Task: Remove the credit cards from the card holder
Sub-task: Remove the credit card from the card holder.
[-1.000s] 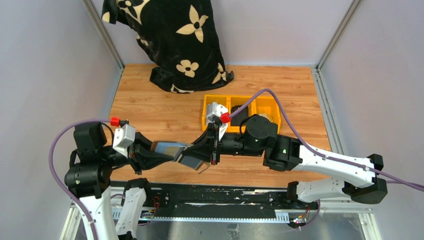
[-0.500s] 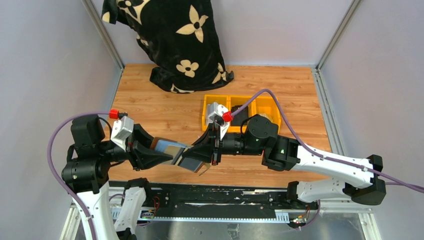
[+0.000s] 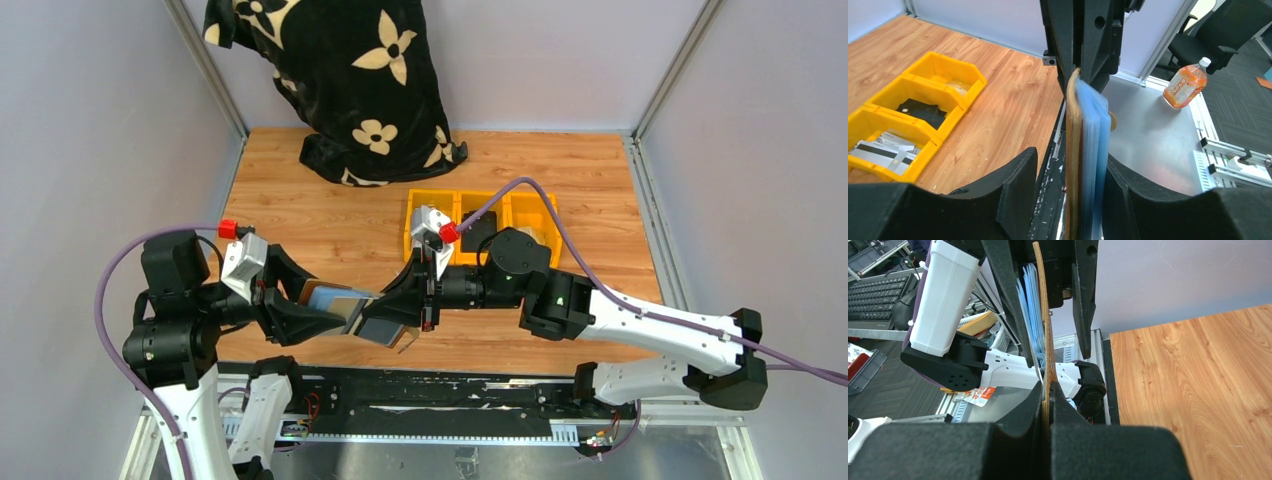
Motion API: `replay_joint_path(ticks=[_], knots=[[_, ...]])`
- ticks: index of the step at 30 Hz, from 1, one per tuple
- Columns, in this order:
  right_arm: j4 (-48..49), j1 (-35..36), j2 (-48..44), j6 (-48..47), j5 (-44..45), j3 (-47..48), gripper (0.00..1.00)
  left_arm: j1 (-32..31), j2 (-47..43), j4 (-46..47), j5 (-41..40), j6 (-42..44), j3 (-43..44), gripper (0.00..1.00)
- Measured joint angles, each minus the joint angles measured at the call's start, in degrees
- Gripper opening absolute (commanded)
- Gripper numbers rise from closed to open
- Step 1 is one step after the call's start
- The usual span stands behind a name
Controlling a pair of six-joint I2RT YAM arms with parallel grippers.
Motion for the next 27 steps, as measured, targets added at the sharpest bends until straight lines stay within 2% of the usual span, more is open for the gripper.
replay_joint_path(ticks=[3,4,8,9,10,11,14,15,20,23,27], knots=[[0.0,0.0,1.1,0.0,-0.5,0.2,0.0,0.0,-0.4,0.0,0.0,0.2,-0.1,0.47],[0.0,0.0,1.6,0.0,-0.7,0.3,0.0,0.0,-0.5,0.0,0.0,0.2,-0.3,0.43],[-0.5,-0.3,2.8,0.1,-1.3,0.9,0.0,0.0,-0.6,-0.1,-0.2,0.5,-1.5,0.09],[-0.7,-0.7,2.8,0.1,-1.4,0.9,0.04,0.0,-0.6,0.0,0.0,0.5,-1.9,0.02],[-0.8,-1.1,2.8,0.1,-1.5,0.9,0.15,0.0,-0.5,0.0,0.2,0.3,-2.1,0.0],[-0.9,-1.7,2.8,0.3,-1.7,0.9,0.29,0.0,-0.4,0.0,0.3,0.2,-2.4,0.0],[0.0,-3.6,2.2,1.3,-3.1,0.3,0.49,0.0,0.5,0.0,0.1,0.1,-2.7,0.0],[0.2,-4.7,1.2,1.6,-3.3,-0.3,0.52,0.0,1.0,0.0,0.0,0.1,-2.7,0.0],[-0.6,-9.2,-7.5,2.8,1.7,-3.2,0.53,0.0,4.3,0.0,-1.7,-0.2,-2.7,0.0],[-0.3,-9.4,-13.1,3.6,5.2,-3.6,0.52,0.0,5.8,0.0,-5.5,-1.0,-2.3,0.0],[3.7,-9.2,-15.5,7.1,3.9,-3.7,0.51,0.0,6.6,0.0,-13.1,-3.7,-0.1,0.0]])
